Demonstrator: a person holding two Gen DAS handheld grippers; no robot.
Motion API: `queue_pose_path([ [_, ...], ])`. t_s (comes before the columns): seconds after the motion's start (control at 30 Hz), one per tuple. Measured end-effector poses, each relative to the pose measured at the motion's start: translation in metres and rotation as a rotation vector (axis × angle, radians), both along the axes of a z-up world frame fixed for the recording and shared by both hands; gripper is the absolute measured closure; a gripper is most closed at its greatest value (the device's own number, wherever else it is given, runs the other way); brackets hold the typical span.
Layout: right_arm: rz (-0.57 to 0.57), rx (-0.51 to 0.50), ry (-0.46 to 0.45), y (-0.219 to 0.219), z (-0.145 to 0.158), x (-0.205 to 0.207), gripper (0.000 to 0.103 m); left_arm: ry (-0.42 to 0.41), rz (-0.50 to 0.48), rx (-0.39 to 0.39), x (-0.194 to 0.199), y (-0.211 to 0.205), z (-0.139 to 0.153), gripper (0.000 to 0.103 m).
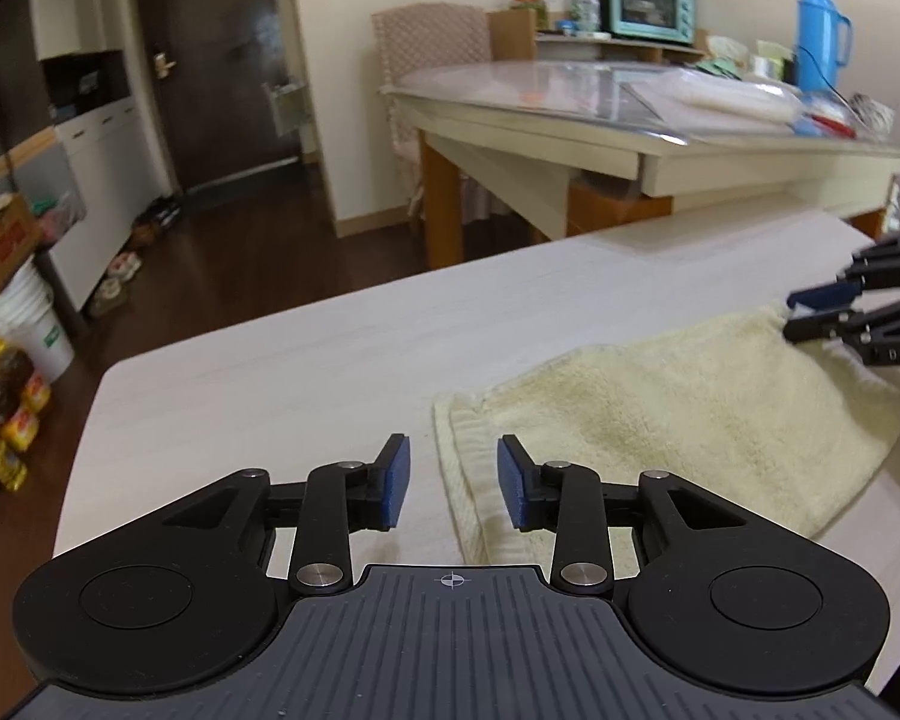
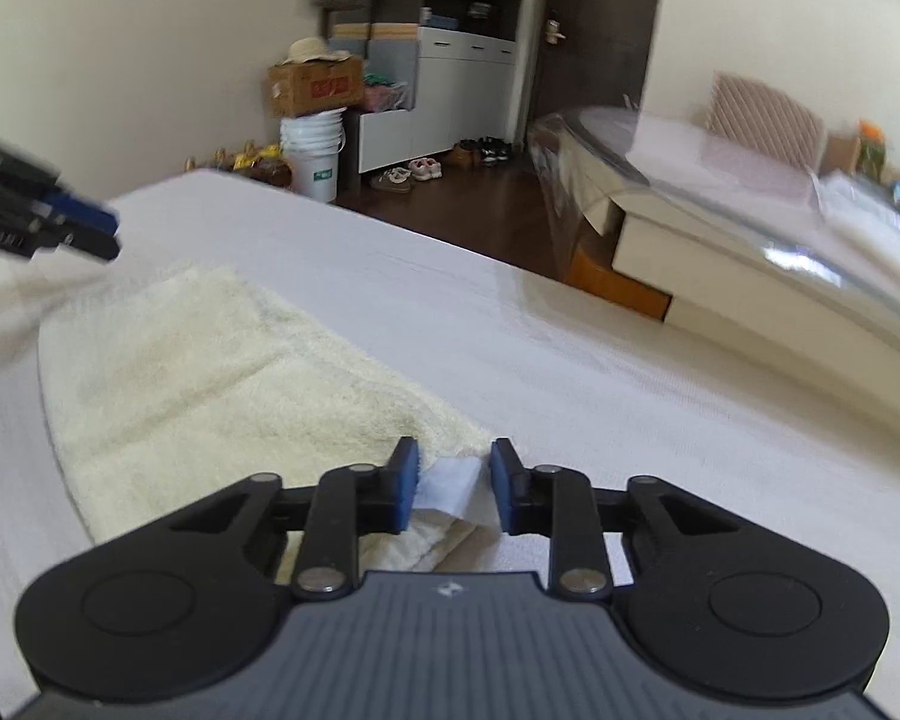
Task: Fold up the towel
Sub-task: 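Grasp the tagged towel corner with the right gripper while the left gripper regrasps another corner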
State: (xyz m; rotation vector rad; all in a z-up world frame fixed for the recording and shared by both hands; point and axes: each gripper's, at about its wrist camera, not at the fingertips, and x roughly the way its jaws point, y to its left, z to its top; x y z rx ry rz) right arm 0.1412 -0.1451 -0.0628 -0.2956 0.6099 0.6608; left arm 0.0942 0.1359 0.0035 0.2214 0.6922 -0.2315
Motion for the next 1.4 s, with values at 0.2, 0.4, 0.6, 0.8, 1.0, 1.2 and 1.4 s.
queue_pose_path([
  [0.2, 0.045, 0.038, -0.073, -0.001, 0.021, -0.023, 0.1, -0.008, -0.159, 0.075, 0.013, -0.003, -0.005, 0.057],
  [0.4, 0.105, 0.056, -0.107, -0.002, 0.039, -0.061, 0.1, 0.015, -0.331, 0.166, 0.037, -0.008, -0.012, 0.054],
  [0.6, 0.148, 0.057, -0.127, -0.001, 0.042, -0.097, 0.1, 0.045, -0.471, 0.195, 0.055, -0.011, -0.016, 0.043],
  [0.8, 0.183, 0.031, -0.101, 0.004, 0.032, -0.126, 0.1, 0.076, -0.562, 0.2, 0.062, -0.011, -0.015, 0.054],
  [1.0, 0.164, 0.039, -0.096, 0.003, 0.033, -0.135, 0.1, 0.076, -0.611, 0.207, 0.044, -0.016, -0.007, 0.086],
  [1.2, 0.198, 0.013, -0.144, -0.004, 0.034, -0.15, 0.098, 0.013, -0.589, 0.179, -0.021, -0.01, 0.011, 0.087],
  [1.4, 0.239, -0.06, -0.218, -0.003, 0.02, -0.172, 0.067, 0.001, -0.532, 0.149, -0.082, -0.003, 0.015, 0.087],
])
